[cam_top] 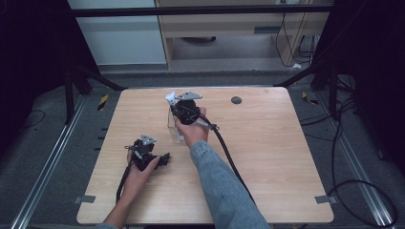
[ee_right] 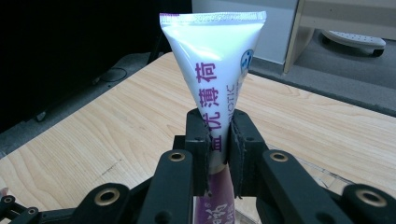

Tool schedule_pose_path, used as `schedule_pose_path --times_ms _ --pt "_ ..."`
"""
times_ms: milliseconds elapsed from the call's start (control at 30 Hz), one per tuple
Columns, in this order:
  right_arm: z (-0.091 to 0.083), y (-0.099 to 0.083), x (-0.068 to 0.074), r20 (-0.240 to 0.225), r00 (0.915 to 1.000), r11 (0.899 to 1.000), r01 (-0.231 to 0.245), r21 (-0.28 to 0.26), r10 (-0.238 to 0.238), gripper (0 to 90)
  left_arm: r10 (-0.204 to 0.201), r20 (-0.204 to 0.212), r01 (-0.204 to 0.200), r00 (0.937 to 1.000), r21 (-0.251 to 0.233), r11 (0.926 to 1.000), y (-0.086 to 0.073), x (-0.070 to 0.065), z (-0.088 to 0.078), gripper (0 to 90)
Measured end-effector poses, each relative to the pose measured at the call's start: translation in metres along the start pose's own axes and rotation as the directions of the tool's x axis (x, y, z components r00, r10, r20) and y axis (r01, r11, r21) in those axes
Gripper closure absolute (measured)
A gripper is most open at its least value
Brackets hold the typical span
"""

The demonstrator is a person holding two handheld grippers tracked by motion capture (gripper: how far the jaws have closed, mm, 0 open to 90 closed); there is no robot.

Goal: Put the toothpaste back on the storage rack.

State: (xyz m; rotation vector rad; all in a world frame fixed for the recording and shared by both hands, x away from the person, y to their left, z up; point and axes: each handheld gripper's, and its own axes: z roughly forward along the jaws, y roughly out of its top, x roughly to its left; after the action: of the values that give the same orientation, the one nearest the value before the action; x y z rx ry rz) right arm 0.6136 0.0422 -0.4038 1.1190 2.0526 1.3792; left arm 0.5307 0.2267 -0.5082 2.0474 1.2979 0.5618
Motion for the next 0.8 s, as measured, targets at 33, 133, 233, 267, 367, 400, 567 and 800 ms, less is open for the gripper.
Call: schedule_pose_path --times_ms 33,133,233,267,367,400,567,800 --pt "0.0000 0.0000 0.0000 0.000 1.0000 1.000 0.000 0.000 0.000 79.5 0.000 0.000 0.000 1.0000 0.000 1.0000 0.0000 0.0000 0.0000 0.0" --pt "0.0007 -0.0001 0.0002 0.000 1.0000 1.000 -0.001 0.003 0.001 79.5 0.001 0.001 -0.001 1.0000 0.000 1.0000 0.0000 0.0001 0.0000 0.0" --pt "0.0014 -0.0005 0.0004 0.000 1.0000 1.000 -0.001 0.005 0.001 79.4 0.001 0.001 -0.001 1.0000 0.000 1.0000 0.0000 0.0001 0.0000 0.0" --pt "0.0021 -0.0007 0.0004 0.001 1.0000 1.000 0.000 0.006 0.000 79.4 0.001 0.001 -0.001 1.0000 0.000 1.0000 0.0000 0.0001 0.0000 0.0" --pt "0.0030 -0.0009 0.0004 0.002 1.0000 1.000 0.003 0.008 -0.003 79.4 0.001 0.001 -0.001 1.0000 0.000 1.0000 0.0000 0.0001 0.0000 0.0" --pt "0.0033 -0.0008 0.0006 0.001 1.0000 1.000 -0.001 0.008 0.001 79.4 0.001 0.001 -0.001 1.0000 0.000 1.0000 0.0000 0.0001 0.0000 0.0" --pt "0.0041 -0.0003 0.0011 0.003 1.0000 1.000 -0.001 0.011 0.001 79.3 0.000 0.001 0.000 1.0000 0.000 1.0000 0.0000 0.0001 0.0000 0.0" --pt "0.0078 0.0010 0.0032 0.011 0.9999 1.000 0.000 0.015 0.000 78.9 -0.001 0.001 0.001 1.0000 -0.001 1.0000 0.0000 0.0000 0.0001 0.0"
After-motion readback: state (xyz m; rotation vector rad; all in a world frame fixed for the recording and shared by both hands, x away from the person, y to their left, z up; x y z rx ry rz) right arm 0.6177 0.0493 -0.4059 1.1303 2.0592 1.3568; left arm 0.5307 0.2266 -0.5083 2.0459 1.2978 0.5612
